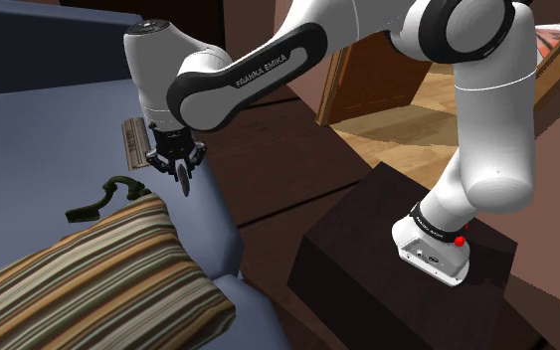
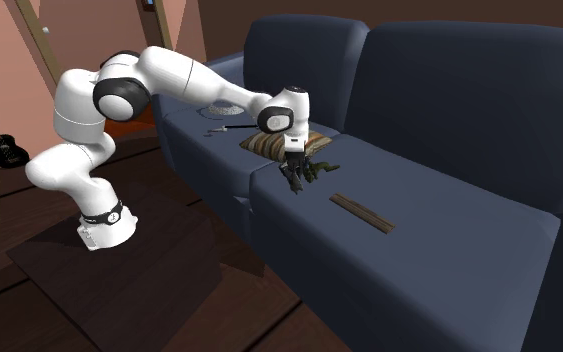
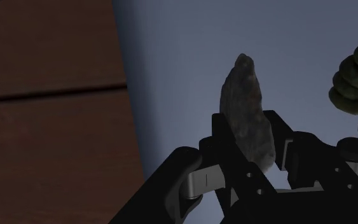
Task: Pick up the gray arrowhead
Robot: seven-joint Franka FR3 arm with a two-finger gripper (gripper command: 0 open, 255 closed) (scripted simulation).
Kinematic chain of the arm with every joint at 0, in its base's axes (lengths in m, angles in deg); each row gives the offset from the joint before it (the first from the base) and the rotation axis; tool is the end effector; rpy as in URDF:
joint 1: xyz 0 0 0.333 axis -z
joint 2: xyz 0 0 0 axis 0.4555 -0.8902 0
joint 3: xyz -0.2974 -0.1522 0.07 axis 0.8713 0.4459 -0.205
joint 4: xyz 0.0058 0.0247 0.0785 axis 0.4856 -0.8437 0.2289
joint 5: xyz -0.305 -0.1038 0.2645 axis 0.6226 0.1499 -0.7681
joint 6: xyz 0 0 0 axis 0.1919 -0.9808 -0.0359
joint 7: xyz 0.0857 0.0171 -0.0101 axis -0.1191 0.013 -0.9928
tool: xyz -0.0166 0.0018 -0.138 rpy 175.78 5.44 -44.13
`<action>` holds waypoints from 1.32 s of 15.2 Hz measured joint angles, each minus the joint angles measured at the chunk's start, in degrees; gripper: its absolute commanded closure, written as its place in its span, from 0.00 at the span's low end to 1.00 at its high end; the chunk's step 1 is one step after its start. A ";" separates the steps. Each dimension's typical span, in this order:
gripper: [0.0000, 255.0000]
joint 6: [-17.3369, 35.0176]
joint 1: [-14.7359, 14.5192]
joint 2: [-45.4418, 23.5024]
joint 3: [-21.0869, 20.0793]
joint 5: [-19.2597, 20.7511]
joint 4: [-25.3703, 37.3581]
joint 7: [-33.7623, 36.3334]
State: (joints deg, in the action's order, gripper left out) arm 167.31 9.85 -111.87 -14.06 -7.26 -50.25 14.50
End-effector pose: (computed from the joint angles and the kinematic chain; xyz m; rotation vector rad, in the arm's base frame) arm 0.5615 0.4637 0.3059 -3.0703 0.5504 -0.0124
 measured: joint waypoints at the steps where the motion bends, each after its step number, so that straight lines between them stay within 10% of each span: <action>1: 1.00 0.01 0.00 0.01 0.00 0.00 -0.02 0.00; 20: 1.00 -9.00 0.21 3.81 -1.43 -2.26 5.59 -1.32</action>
